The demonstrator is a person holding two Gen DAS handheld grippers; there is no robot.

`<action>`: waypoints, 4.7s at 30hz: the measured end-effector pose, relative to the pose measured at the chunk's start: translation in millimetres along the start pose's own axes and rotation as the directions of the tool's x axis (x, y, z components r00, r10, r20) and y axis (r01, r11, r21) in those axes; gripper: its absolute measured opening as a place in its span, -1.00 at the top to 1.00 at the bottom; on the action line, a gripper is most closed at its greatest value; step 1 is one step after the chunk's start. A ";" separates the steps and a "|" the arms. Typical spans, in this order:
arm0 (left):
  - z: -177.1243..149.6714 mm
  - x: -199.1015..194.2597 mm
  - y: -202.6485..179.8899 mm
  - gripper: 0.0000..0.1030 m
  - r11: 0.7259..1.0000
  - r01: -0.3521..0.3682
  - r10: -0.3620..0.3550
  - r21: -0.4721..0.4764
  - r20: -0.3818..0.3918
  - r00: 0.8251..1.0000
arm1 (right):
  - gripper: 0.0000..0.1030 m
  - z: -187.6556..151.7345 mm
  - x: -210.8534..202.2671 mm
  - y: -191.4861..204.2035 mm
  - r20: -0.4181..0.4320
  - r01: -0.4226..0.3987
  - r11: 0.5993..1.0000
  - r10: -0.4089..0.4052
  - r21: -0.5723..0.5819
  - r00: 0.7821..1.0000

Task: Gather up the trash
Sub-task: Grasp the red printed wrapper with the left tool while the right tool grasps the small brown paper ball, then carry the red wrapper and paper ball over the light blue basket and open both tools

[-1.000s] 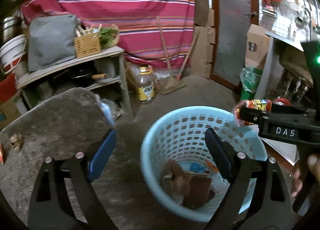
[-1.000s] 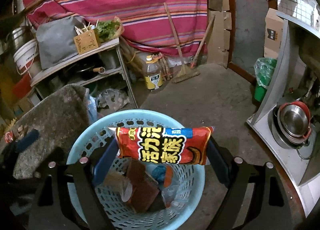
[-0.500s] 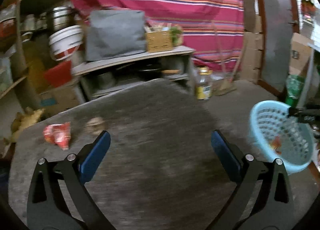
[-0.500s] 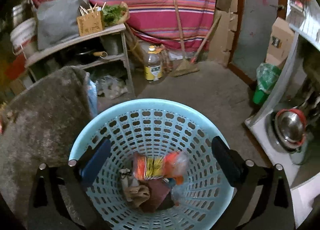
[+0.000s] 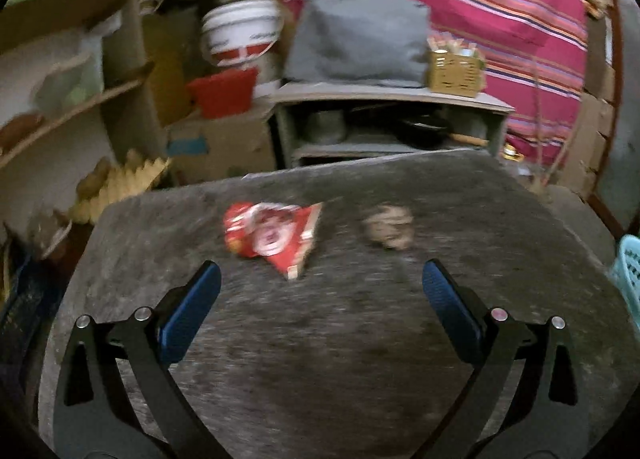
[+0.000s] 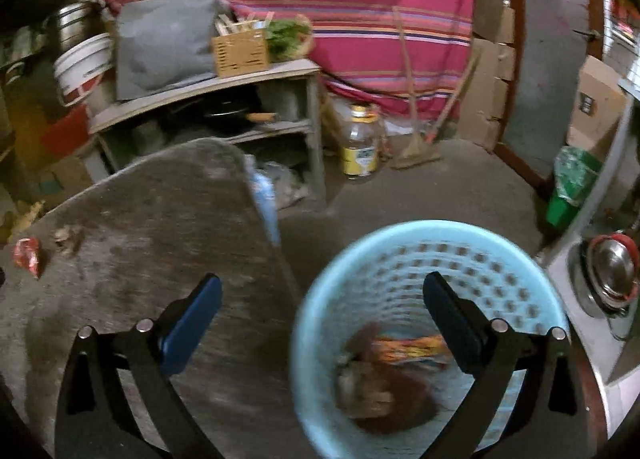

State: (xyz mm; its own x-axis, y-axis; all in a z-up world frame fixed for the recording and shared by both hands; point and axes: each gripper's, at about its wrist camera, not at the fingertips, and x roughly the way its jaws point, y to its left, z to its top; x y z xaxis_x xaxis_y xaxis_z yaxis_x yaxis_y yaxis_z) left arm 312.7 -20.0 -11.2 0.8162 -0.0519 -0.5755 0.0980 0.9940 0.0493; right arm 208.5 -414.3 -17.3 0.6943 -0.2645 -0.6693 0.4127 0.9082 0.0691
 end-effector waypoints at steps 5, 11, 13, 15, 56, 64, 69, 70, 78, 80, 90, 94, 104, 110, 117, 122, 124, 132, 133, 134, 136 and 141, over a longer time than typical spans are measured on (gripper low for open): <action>-3.6 24.5 38.5 -0.89 0.998 -0.019 0.016 -0.066 -0.048 0.999 | -0.91 -1.4 16.3 55.6 -0.025 -0.059 0.996 0.057 -0.072 0.998; -3.3 64.3 54.6 -0.89 0.996 -0.016 0.006 -0.086 -0.112 0.994 | -0.91 -4.4 28.0 108.9 -0.039 -0.060 0.980 0.054 -0.188 0.998; -0.4 76.8 51.6 -0.89 0.998 -0.010 0.002 -0.064 -0.124 0.992 | -0.91 -4.7 30.7 120.1 -0.044 -0.065 0.976 0.058 -0.209 0.997; 3.5 83.8 46.2 -0.89 0.999 -0.028 0.024 -0.030 -0.119 0.993 | -0.91 -4.3 34.3 128.6 -0.050 -0.067 0.972 0.057 -0.225 0.997; 0.0 26.1 143.0 0.10 0.982 0.004 -0.017 -0.189 -0.068 0.998 | 0.20 -1.3 88.4 319.0 -0.188 -0.317 0.873 0.264 -0.370 0.946; 3.9 5.2 84.0 0.13 0.990 0.083 -0.085 -0.113 -0.014 0.996 | 0.20 -2.6 3.0 223.1 -0.078 -0.243 0.886 0.231 -0.396 0.970; 1.9 -12.2 30.5 0.15 0.987 0.153 -0.153 -0.052 0.010 0.988 | 0.20 -5.9 -39.9 127.3 -0.009 -0.130 0.923 0.136 -0.362 0.991; 1.2 -14.9 21.1 0.17 0.986 0.161 -0.161 -0.038 0.013 0.987 | 0.20 -4.3 -44.7 110.8 -0.002 -0.117 0.931 0.124 -0.347 0.992; -9.8 -45.1 -60.3 0.21 0.963 0.259 -0.261 0.067 0.017 0.965 | 0.20 -13.6 -65.3 -14.2 0.022 -0.037 0.974 0.043 -0.225 0.999; -11.8 -54.9 -77.8 0.22 0.958 0.276 -0.279 0.077 0.024 0.960 | 0.20 -13.9 -65.5 -34.9 0.014 -0.041 0.984 0.044 -0.176 0.999; -14.8 -87.2 -159.5 0.24 0.936 0.327 -0.333 0.129 0.029 0.942 | 0.20 -19.8 -51.7 -81.0 0.003 -0.010 0.992 0.010 -0.127 1.000; -12.3 -91.1 -192.7 0.24 0.926 0.347 -0.355 0.149 0.025 0.935 | 0.20 -22.2 -47.0 -96.8 -0.005 -0.017 0.992 0.016 -0.123 1.000; -17.4 -101.2 -274.8 0.25 0.886 0.408 -0.419 0.220 0.004 0.908 | 0.20 -25.0 -45.2 -160.4 -0.003 0.011 0.997 -0.012 -0.073 1.000; -23.9 -105.3 -331.8 0.25 0.845 0.464 -0.478 0.265 -0.015 0.878 | 0.20 -27.4 -41.3 -193.0 -0.007 0.003 1.000 -0.003 0.011 1.000; -38.7 -93.4 -388.1 0.23 0.800 0.513 -0.517 0.312 -0.078 0.853 | 0.20 -30.5 -32.5 -195.4 -0.023 0.002 1.000 -0.001 0.014 1.000; -39.8 -79.3 -400.0 -0.15 0.801 0.524 -0.509 0.289 -0.130 0.851 | 0.20 -31.1 -29.1 -206.5 -0.037 0.005 0.998 -0.003 0.056 0.999; -37.9 -77.5 -395.6 -0.30 0.809 0.523 -0.508 0.269 -0.132 0.852 | 0.20 -30.9 -26.9 -209.0 -0.040 0.001 0.997 0.002 0.073 0.999; -31.0 -86.5 -381.0 -0.70 0.813 0.518 -0.507 0.268 -0.112 0.854 | 0.20 -31.2 -20.1 -196.3 -0.054 -0.004 0.999 0.007 0.048 0.999; -30.0 -87.2 -379.1 -0.70 0.816 0.512 -0.503 0.270 -0.108 0.858 | 0.20 -31.4 -19.2 -195.4 -0.056 -0.007 0.999 0.010 0.048 0.998; -29.6 -88.4 -376.5 -0.70 0.819 0.506 -0.498 0.271 -0.103 0.861 | 0.20 -31.1 -18.6 -194.1 -0.056 -0.010 0.999 0.012 0.049 0.998; -28.5 -91.2 -370.7 -0.71 0.824 0.498 -0.493 0.270 -0.090 0.865 | 0.20 -30.9 -17.9 -191.1 -0.055 -0.019 0.999 0.022 0.050 0.998; -31.0 -101.5 -349.5 -0.83 0.858 0.430 -0.443 0.280 -0.019 0.896 | 0.18 -31.1 -11.7 -173.2 -0.054 -0.038 0.999 0.039 0.023 0.998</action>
State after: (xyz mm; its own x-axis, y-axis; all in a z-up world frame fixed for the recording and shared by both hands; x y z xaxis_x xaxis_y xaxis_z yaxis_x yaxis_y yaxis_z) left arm 177.9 -359.1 4.7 0.6770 -0.4851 -0.5535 0.5945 0.8037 0.0228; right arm 110.5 -558.4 -44.5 0.6770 -0.2110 -0.7050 0.3998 0.9098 0.1116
